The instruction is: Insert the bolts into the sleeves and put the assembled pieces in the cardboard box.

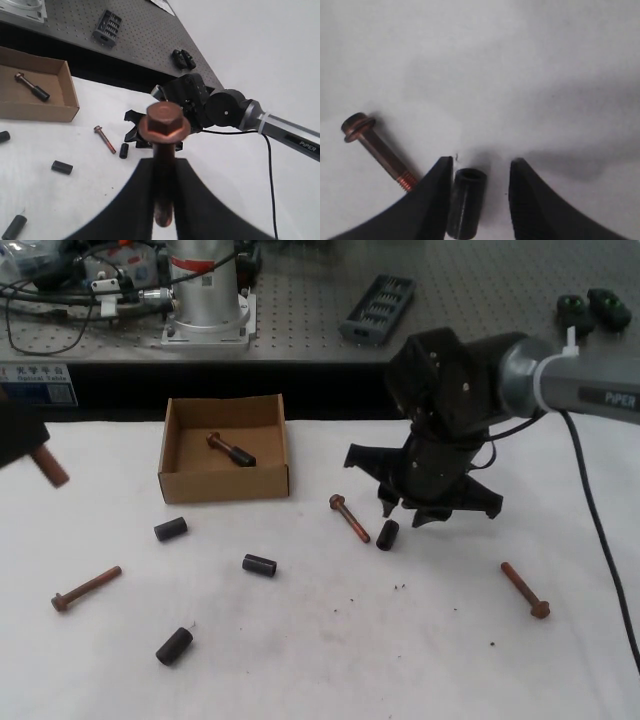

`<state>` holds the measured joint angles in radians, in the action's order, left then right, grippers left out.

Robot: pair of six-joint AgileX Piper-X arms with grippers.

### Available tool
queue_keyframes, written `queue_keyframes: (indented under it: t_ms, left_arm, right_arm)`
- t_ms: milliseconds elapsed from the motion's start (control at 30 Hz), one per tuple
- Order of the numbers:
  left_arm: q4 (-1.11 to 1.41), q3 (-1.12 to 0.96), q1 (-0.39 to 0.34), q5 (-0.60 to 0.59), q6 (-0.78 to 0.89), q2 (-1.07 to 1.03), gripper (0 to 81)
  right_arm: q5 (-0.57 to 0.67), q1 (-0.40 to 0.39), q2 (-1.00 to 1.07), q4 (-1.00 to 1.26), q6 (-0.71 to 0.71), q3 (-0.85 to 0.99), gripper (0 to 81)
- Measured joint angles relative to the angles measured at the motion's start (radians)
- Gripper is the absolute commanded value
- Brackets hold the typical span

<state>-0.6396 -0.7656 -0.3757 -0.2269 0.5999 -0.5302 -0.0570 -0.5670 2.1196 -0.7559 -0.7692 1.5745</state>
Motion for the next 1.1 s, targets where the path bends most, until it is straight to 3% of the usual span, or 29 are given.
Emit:
queue_keyframes:
  t_ms: [767,967,1100]
  left_arm:
    - [-0.007,0.000,0.000,0.000,-0.023,0.000,0.6]
    - [-0.007,0.000,0.000,-0.018,-0.023,0.000,0.6]
    - [-0.007,0.000,0.000,-0.022,-0.023,0.000,0.6]
  right_arm:
    - [-0.008,-0.045,0.024,-0.014,-0.016,0.006,28.3]
    - [-0.008,-0.048,0.034,-0.023,-0.020,0.006,21.1]
    - [-0.008,-0.048,0.034,-0.041,-0.022,0.006,21.1]
